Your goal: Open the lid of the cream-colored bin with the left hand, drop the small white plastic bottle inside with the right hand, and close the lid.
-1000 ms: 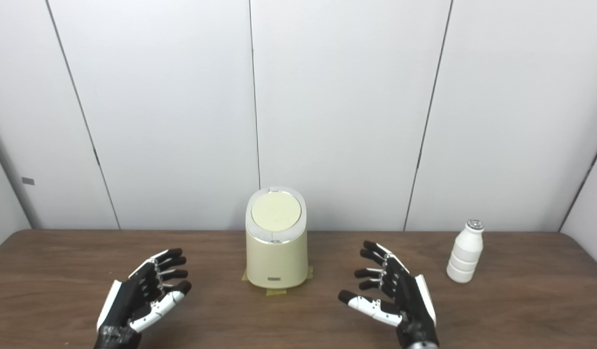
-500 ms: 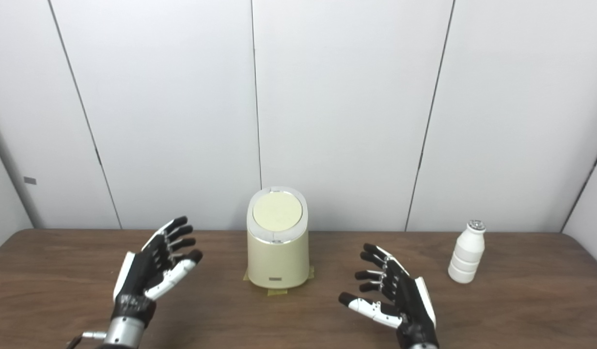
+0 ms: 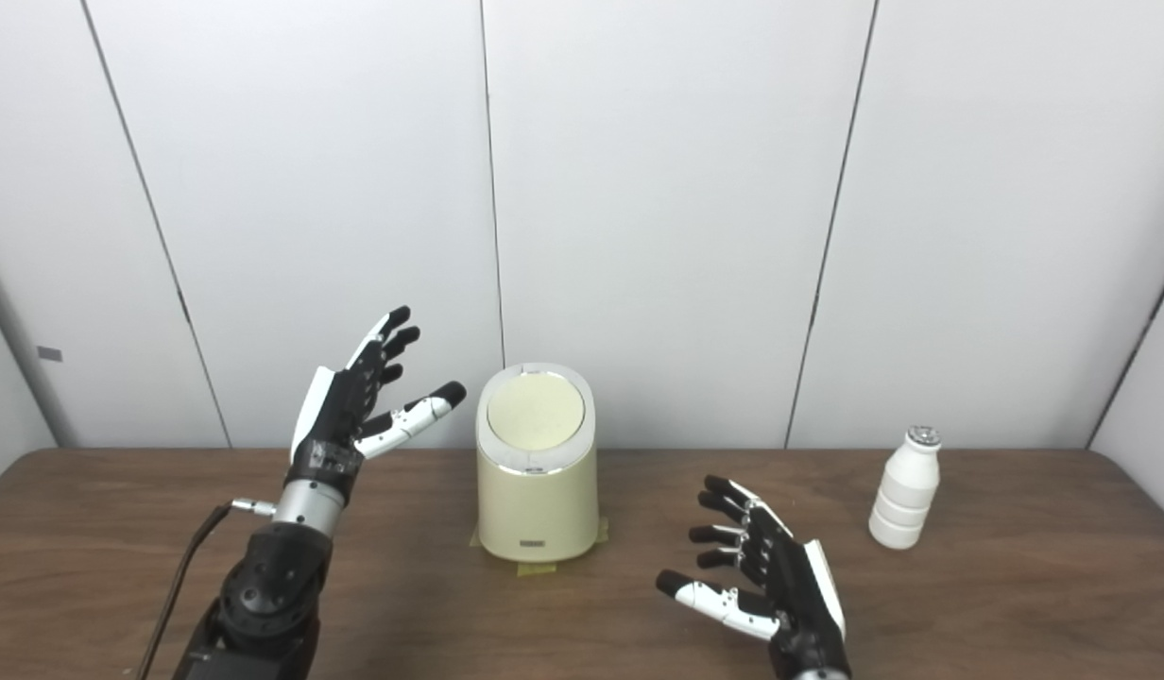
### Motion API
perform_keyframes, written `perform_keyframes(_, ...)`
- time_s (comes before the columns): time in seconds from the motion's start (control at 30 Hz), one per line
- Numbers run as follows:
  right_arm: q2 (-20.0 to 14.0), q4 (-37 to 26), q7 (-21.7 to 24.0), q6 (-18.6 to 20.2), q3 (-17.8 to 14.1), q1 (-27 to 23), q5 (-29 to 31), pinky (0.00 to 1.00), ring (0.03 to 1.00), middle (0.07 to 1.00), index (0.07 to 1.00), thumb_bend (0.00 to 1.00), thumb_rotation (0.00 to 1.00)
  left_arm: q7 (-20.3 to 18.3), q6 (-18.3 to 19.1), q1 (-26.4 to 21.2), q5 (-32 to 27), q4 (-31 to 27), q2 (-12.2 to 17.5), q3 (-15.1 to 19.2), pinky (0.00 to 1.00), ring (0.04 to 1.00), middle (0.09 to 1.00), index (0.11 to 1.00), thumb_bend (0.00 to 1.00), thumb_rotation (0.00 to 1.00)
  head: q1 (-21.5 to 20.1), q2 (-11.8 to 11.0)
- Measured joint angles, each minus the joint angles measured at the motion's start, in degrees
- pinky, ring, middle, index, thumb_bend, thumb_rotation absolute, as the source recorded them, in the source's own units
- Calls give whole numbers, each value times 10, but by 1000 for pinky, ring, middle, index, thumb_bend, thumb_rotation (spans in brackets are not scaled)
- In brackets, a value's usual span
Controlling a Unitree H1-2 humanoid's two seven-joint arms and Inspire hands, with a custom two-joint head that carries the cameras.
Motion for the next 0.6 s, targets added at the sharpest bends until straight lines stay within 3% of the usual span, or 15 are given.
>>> perform_keyframes(0.33,6,-4,-1,0,0,0,-1,512,620,786,796,757,215,9,-4,-57,46,66,9,-37,1000,1000,1000,1000,961,380,-8,0)
perform_keyframes(0.6,7,-4,-7,0,2,0,-9,484,605,792,801,736,210,22,-7,-68,88,115,14,-61,1000,1000,1000,1000,997,384,-11,2)
